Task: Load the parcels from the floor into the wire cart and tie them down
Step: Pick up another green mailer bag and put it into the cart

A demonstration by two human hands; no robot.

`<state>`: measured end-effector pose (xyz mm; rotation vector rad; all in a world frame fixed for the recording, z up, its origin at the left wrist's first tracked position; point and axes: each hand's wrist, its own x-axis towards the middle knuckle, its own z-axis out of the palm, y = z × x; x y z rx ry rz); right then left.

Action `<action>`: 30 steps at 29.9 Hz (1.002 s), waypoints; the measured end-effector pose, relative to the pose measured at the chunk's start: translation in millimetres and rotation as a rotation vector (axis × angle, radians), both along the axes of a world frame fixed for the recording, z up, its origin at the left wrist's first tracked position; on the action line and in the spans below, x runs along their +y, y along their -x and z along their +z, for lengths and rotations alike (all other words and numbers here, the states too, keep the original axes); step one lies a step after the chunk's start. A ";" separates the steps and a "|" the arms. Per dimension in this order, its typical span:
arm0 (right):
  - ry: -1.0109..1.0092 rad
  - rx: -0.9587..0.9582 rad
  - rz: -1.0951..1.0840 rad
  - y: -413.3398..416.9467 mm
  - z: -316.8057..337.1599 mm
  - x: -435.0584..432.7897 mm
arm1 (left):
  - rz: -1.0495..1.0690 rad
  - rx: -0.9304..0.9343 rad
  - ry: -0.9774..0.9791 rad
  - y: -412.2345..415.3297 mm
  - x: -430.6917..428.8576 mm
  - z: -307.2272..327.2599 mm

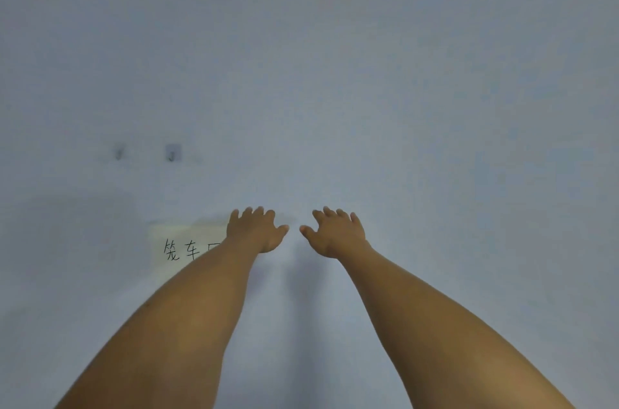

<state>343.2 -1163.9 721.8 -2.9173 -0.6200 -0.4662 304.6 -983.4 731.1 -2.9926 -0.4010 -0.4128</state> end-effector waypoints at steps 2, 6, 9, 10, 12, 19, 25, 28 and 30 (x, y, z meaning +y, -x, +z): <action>-0.001 -0.011 0.008 5.7 8.7 1.9 | 0.013 -0.004 0.001 7.2 0.0 7.4; -0.001 -0.022 0.034 13.3 16.7 10.3 | 0.040 -0.028 -0.001 23.4 5.3 13.7; 0.008 -0.014 0.086 20.9 15.5 29.2 | 0.073 -0.016 0.008 42.3 19.4 13.2; 0.013 -0.011 0.112 24.4 15.1 39.4 | 0.089 -0.013 0.010 50.8 27.6 13.4; 0.014 -0.011 0.169 34.0 15.1 64.6 | 0.132 -0.016 0.014 70.7 49.6 13.9; 0.050 -0.019 0.433 106.1 14.0 193.9 | 0.413 -0.014 0.031 183.6 167.5 7.2; 0.069 -0.030 0.668 206.6 12.2 323.0 | 0.638 -0.018 0.026 318.7 275.9 3.2; 0.068 -0.028 0.767 263.2 13.3 389.9 | 0.730 -0.029 0.036 389.3 327.4 4.8; 0.075 -0.035 0.828 306.1 13.8 435.6 | 0.786 -0.042 0.040 439.1 362.5 6.6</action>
